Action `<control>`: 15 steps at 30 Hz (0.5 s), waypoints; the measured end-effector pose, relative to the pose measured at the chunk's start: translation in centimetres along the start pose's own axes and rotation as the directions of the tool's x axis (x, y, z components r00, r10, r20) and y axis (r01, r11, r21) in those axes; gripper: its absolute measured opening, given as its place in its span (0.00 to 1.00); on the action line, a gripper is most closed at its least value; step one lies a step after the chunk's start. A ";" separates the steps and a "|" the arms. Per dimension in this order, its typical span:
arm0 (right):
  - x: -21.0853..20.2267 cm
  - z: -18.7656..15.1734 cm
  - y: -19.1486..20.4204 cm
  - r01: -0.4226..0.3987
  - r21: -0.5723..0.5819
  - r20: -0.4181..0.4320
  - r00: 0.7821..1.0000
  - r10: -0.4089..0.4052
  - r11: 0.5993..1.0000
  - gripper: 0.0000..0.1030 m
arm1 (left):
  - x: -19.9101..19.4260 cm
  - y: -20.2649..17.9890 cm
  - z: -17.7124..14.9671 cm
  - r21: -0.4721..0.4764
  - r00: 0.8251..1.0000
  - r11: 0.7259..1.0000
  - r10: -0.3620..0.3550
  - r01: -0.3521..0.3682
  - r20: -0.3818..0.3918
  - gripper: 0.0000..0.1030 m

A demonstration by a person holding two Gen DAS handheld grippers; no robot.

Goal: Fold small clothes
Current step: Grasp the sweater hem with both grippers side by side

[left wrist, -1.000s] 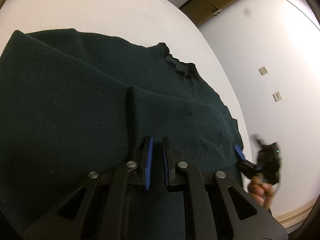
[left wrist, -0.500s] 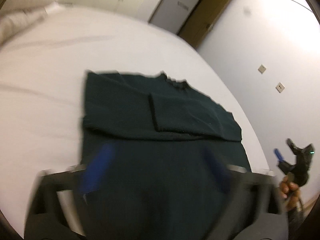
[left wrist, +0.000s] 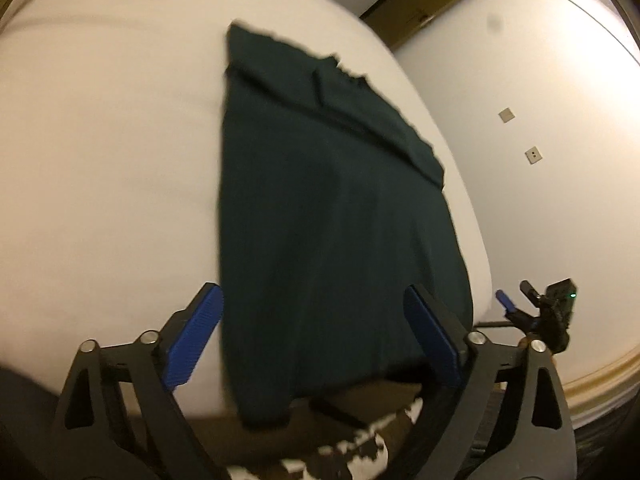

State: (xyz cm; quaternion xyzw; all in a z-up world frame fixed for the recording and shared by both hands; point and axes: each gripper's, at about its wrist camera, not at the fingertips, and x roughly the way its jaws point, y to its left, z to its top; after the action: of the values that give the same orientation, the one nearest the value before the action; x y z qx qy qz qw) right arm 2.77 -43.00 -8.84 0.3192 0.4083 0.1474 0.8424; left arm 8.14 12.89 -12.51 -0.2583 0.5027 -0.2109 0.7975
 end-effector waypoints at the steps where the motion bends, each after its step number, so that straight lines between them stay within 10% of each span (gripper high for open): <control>1: 0.5 -0.3 -0.9 -0.002 0.035 -0.016 1.000 0.003 0.999 0.83 | 0.1 0.4 -0.6 -0.012 1.000 1.000 0.001 -0.001 -0.015 0.84; 15: 2.4 -4.1 -3.4 -0.073 0.172 -0.165 0.981 0.102 0.982 0.81 | 2.3 4.0 -5.2 -0.184 0.987 0.980 -0.101 0.077 -0.122 0.74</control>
State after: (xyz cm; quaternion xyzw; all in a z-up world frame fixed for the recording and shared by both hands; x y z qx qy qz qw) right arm 0.97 -42.63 -14.43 0.3913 0.4763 0.1773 0.7672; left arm 4.68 13.54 -18.45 -0.3366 0.5585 -0.2169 0.7264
